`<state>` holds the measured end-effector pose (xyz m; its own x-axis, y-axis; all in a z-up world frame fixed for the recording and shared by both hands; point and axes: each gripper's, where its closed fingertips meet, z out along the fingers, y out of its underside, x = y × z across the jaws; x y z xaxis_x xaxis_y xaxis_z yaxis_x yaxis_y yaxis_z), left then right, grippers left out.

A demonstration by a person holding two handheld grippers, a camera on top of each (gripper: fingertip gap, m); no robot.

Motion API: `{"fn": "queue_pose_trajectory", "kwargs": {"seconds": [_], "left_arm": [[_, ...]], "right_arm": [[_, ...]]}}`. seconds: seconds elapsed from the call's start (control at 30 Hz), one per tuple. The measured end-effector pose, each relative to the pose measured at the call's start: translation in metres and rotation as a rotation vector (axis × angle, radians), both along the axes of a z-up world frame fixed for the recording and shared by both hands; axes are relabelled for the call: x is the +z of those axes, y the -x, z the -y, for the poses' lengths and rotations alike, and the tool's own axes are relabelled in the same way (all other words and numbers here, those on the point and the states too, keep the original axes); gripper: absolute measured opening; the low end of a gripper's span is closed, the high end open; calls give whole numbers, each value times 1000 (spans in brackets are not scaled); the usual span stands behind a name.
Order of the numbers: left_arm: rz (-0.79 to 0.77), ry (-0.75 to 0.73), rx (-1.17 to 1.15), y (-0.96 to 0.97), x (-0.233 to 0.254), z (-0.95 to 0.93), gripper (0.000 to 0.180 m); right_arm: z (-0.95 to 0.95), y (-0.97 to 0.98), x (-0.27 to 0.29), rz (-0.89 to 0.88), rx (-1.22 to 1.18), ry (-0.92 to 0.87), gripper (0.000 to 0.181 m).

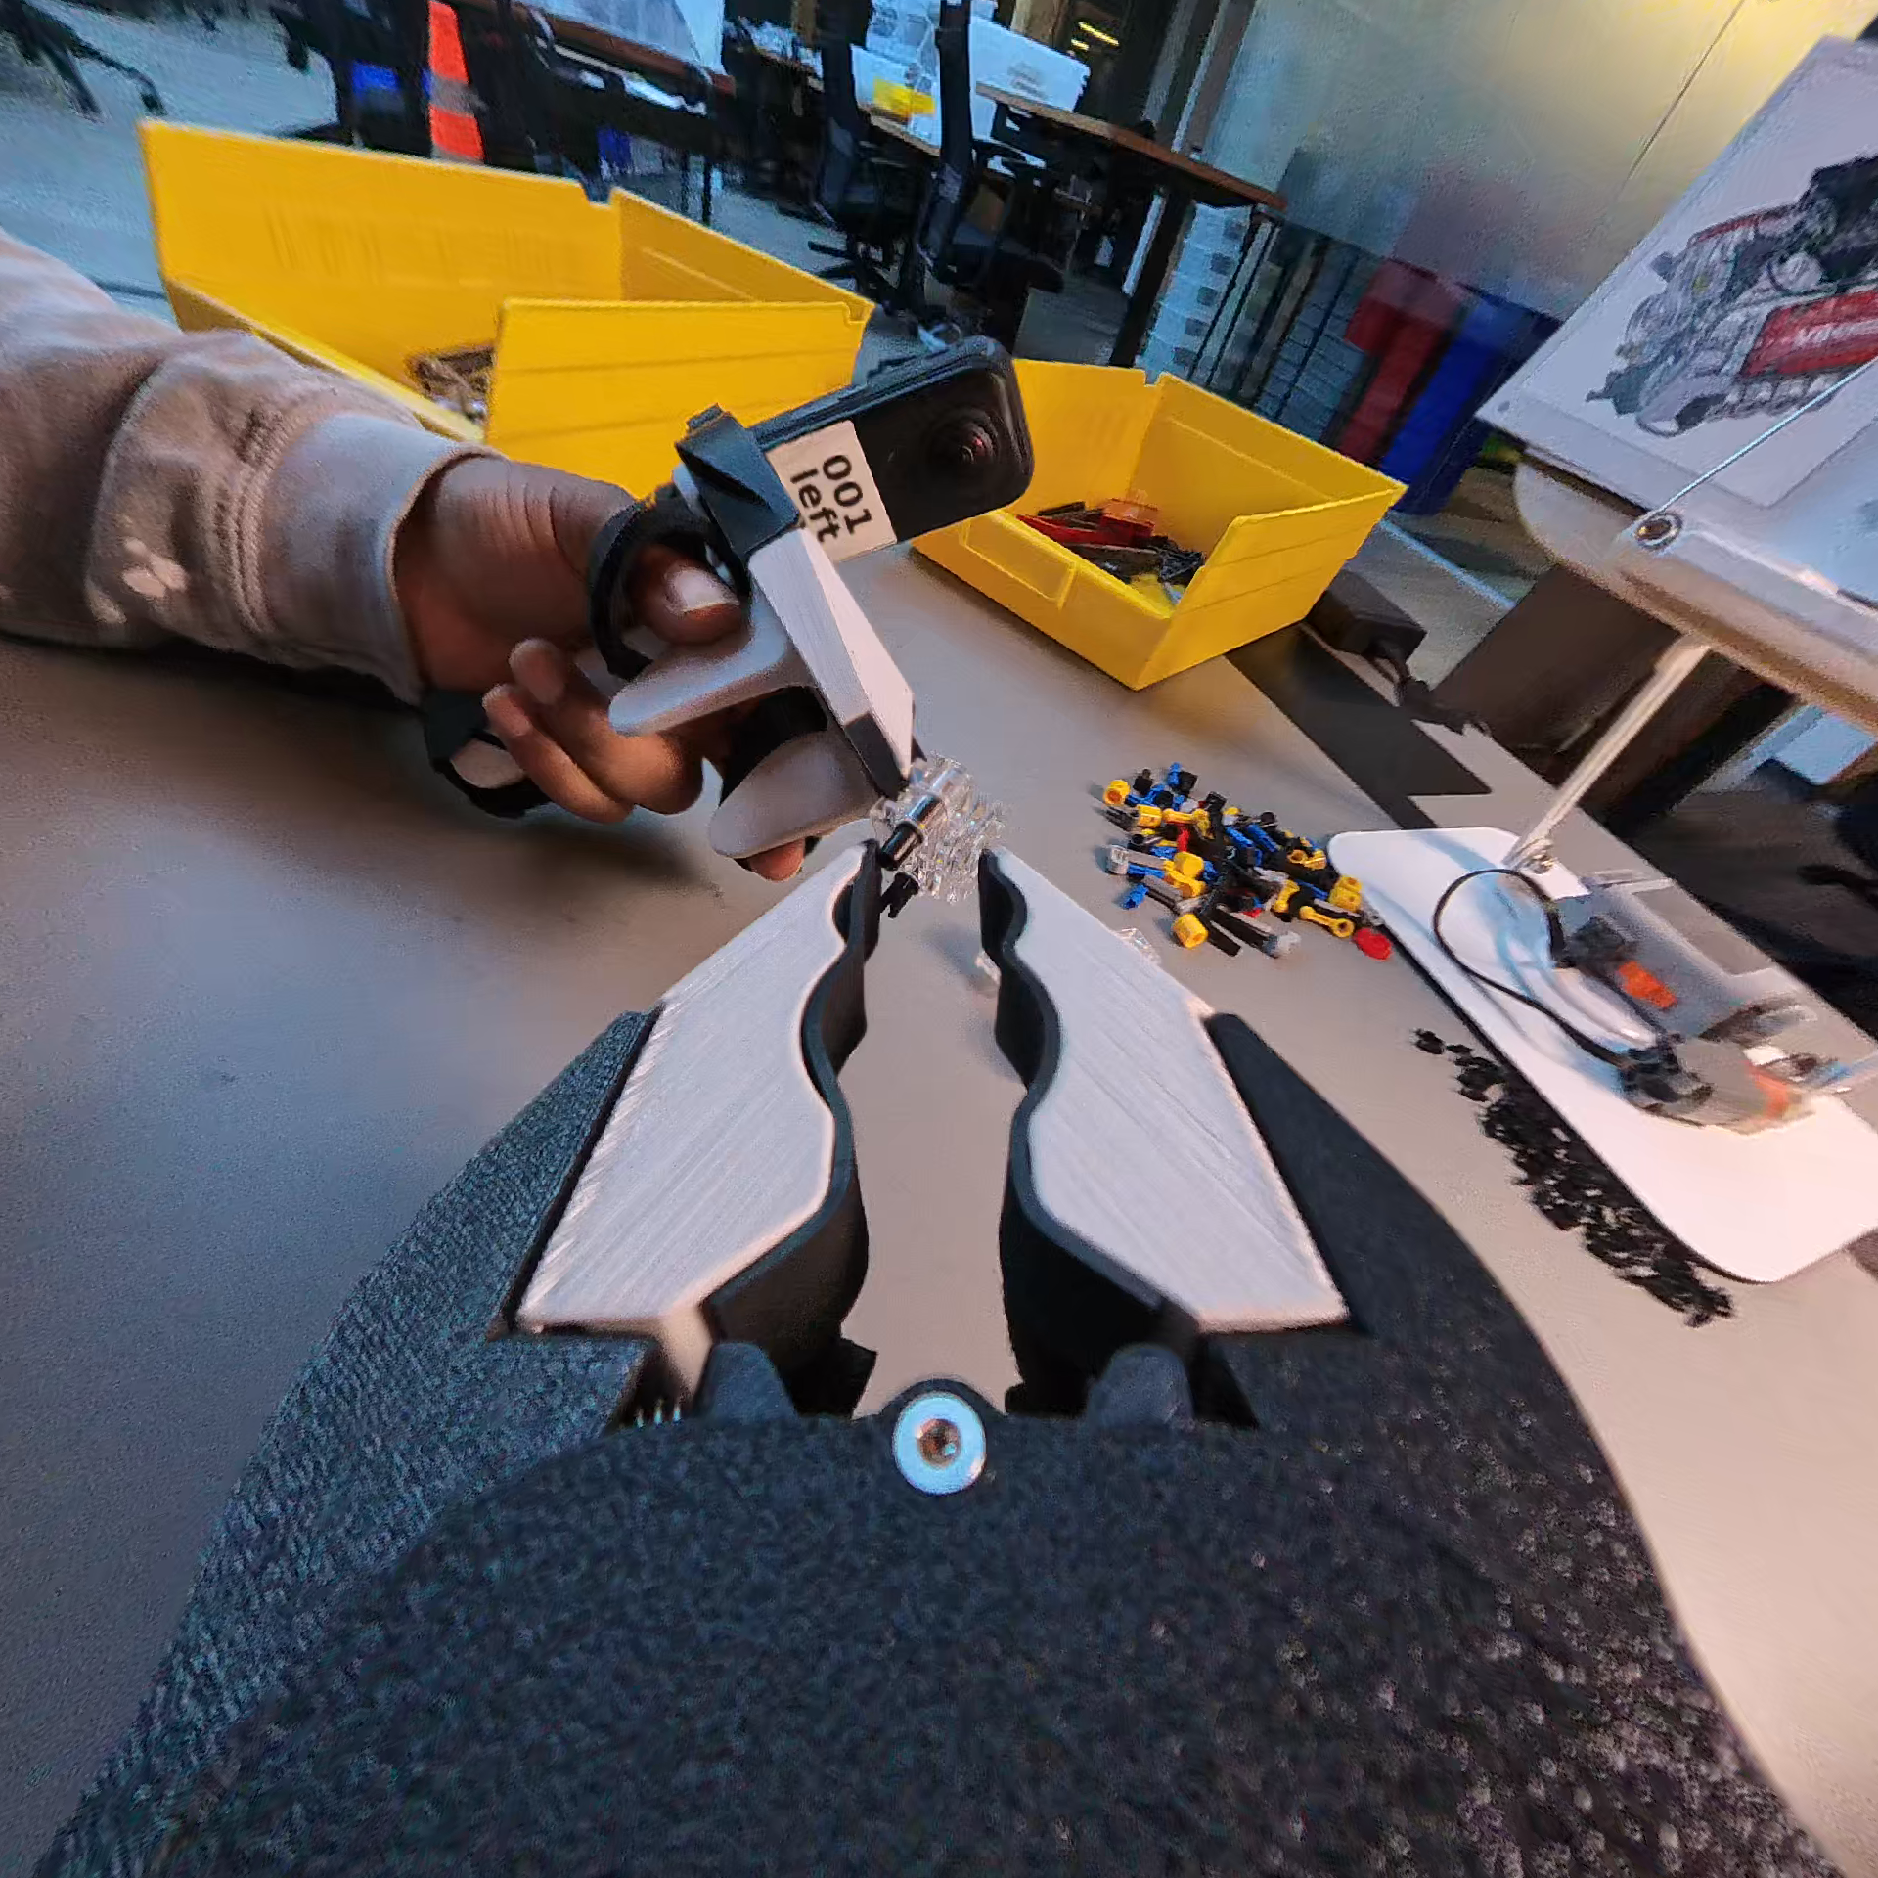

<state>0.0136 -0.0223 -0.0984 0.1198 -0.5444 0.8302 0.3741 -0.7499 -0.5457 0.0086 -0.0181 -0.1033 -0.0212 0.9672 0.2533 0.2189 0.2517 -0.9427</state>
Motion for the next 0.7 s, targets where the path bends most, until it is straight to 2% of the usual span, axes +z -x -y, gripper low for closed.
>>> {"fn": "queue_pose_trajectory", "kwargs": {"seconds": [0.13, 0.27, 0.33, 0.4, 0.47, 0.6, 0.7], "left_arm": [[-26, -66, -9, 1, 5, 2, 19], [-81, -202, 6, 6, 17, 5, 21], [-116, -251, 12, 8, 20, 7, 22], [-120, -228, -5, 7, 18, 8, 24], [-83, -177, -28, 5, 16, 8, 27], [-56, -92, -102, -4, 7, 14, 35], [-95, -103, -142, -12, 2, 20, 32]], "right_arm": [[4, -3, 8, -49, 78, 248, 18], [8, -8, 22, -122, 197, 571, 18], [6, -11, 24, -143, 213, 622, 18], [6, -11, 21, -124, 196, 534, 18], [10, -10, 17, -92, 182, 357, 18], [14, -9, 7, -7, 102, -212, 18], [18, -10, -1, 54, 81, -506, 18]]}}
